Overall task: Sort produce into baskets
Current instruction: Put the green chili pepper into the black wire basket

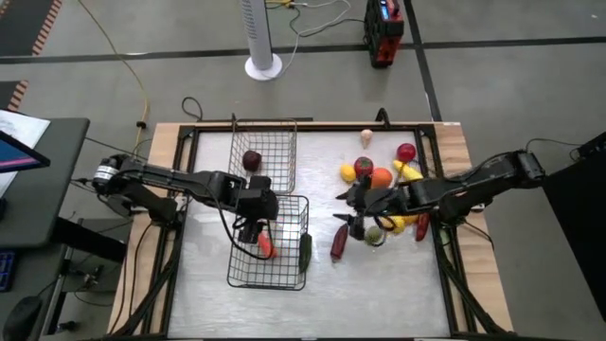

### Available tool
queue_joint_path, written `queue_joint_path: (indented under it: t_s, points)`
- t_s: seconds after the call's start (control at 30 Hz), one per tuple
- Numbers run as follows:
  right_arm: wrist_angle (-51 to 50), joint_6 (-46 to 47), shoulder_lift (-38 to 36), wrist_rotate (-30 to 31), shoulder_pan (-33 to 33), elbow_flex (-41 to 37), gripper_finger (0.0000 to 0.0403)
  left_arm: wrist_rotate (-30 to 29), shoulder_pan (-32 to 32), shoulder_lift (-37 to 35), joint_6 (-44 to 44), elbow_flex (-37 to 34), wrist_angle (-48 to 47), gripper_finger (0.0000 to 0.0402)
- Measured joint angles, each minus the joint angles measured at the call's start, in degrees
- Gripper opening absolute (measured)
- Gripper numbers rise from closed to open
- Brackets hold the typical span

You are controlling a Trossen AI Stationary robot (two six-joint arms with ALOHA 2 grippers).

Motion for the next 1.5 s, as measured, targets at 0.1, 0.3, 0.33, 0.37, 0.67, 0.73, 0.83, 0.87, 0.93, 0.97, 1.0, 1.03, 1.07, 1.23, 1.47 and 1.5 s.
queue_joint_path:
  t_s: [0.1,0.3,0.33,0.37,0.67,0.73,0.83,0.87,0.93,0.97,1.0,1.03,1.07,1.23,1.47,1.5]
  points:
    - [0.94,2.36,6.48,-1.43,0.00,0.00,0.0276,-0.23,-0.07,-0.01,-0.04,0.00,0.10,0.0229]
    - [14.52,3.12,18.76,-3.43,1.90,-0.04,0.0276,0.06,-1.34,-0.10,1.48,-1.37,6.71,0.0228]
    - [16.89,2.75,20.22,-3.46,2.07,-0.04,0.0276,0.30,-1.65,-0.14,1.83,-2.56,10.07,0.0228]
    - [18.80,2.51,21.57,-3.52,2.03,-0.04,0.0276,0.82,-2.02,-0.26,2.21,-3.77,12.80,0.0228]
    - [28.08,1.27,27.91,-2.54,0.59,0.02,0.0276,-5.01,-4.56,-2.70,1.64,-8.90,24.40,0.0228]
    - [29.36,1.09,29.05,-2.56,0.32,0.02,0.0276,-4.73,-5.26,-4.38,1.14,-11.83,31.72,0.0228]
    - [28.73,1.11,29.26,-2.50,-0.01,0.00,0.0274,-4.77,-6.49,-6.53,1.61,-17.13,41.06,0.0228]
    - [29.00,1.11,29.23,-2.49,-0.05,0.00,0.0272,-5.27,-6.78,-7.22,1.84,-18.56,42.86,0.0228]
    - [29.24,1.09,29.23,-1.69,-0.05,0.00,0.0266,-6.37,-7.19,-8.78,2.16,-20.76,45.72,0.0228]
    - [29.43,1.03,29.23,-1.37,-0.05,0.00,0.0261,-6.73,-7.19,-9.64,2.20,-21.54,46.79,0.0228]
    - [29.70,1.02,29.23,-1.38,-0.07,0.00,0.0255,-7.02,-7.19,-10.48,2.19,-22.02,46.99,0.0228]
    - [29.90,1.03,29.23,-1.39,-0.13,0.00,0.0249,-7.25,-7.19,-11.33,2.20,-22.32,47.10,0.0228]
    - [29.97,1.04,29.37,-1.40,-0.30,0.01,0.0242,-7.63,-7.19,-12.18,2.21,-22.53,47.10,0.0228]
    - [33.68,1.05,32.44,-2.80,-0.42,0.00,0.0210,-9.43,-7.17,-16.89,2.47,-22.58,46.92,0.0228]
    - [35.96,1.13,35.88,-4.20,-1.16,0.02,0.0179,-12.26,-7.17,-22.30,2.10,-22.58,44.95,0.0228]
    - [36.18,1.13,35.86,-4.22,-1.25,0.00,0.0173,-12.65,-7.17,-22.93,2.00,-22.58,44.50,0.0228]
